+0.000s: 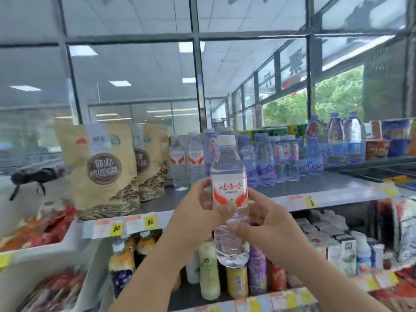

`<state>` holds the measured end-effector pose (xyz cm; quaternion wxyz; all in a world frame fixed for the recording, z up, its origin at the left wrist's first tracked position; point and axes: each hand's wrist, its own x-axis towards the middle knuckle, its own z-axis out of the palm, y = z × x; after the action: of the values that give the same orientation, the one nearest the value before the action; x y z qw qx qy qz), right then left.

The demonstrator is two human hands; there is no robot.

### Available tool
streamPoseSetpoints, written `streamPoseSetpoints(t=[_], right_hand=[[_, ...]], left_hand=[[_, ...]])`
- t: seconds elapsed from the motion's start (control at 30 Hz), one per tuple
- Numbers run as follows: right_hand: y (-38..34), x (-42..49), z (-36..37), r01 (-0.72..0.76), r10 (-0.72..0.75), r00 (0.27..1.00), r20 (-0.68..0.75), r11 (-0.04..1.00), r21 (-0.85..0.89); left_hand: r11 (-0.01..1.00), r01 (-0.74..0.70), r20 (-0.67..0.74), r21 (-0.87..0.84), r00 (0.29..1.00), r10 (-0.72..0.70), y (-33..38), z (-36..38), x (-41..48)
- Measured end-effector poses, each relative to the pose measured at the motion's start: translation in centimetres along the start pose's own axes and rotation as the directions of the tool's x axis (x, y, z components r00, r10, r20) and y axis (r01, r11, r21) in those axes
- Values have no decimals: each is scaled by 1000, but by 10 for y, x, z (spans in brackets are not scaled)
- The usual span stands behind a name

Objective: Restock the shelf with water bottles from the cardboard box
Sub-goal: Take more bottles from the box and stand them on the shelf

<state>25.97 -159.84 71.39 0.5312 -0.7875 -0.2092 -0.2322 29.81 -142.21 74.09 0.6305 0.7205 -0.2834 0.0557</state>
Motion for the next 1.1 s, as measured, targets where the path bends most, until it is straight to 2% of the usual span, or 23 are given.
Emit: streamPoseSetpoints(t=[0.17,0.3,0.53,0.67,0.83,0.93,1.1], right_hand=[[-11,46,1,96,-97,995,32,995,35],[-4,92,10,103,-104,992,70,995,5],[42,144,23,-41,45,999,12,980,-194],[70,165,33,-177,171,984,-44,942,-284],[86,186,48,-209,226,974,-11,884,-418],[93,195,55,-219,235,972,-19,868,-447],[103,204,68,-218,237,971,-17,860,-462]], left_hand=[[991,3,-77,130,997,7,12,-18,28],[996,24,-122,88,992,-13,19,-45,59],[994,75,-182,74,981,-60,-14,-106,118],[990,133,-177,41,976,-124,-54,-132,152],[983,174,-153,54,975,-164,-92,-145,179],[983,179,-170,43,971,-169,-103,-149,192],[982,179,-106,56,979,-172,-113,-148,213]])
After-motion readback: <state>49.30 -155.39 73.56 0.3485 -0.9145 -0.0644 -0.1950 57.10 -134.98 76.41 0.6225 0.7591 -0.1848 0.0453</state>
